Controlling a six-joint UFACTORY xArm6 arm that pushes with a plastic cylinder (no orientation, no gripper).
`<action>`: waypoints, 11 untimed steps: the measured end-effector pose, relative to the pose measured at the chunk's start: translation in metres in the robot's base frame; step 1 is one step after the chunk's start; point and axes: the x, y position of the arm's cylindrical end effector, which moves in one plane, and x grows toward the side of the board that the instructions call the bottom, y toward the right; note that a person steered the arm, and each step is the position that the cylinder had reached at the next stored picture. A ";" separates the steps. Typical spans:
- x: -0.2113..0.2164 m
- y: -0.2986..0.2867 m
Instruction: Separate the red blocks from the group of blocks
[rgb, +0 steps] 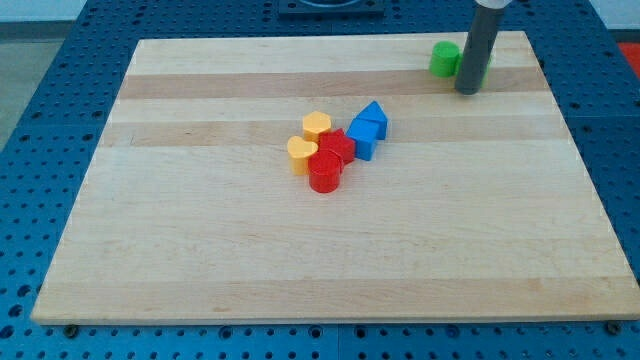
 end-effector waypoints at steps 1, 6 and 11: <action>0.000 0.000; 0.019 -0.157; 0.164 -0.131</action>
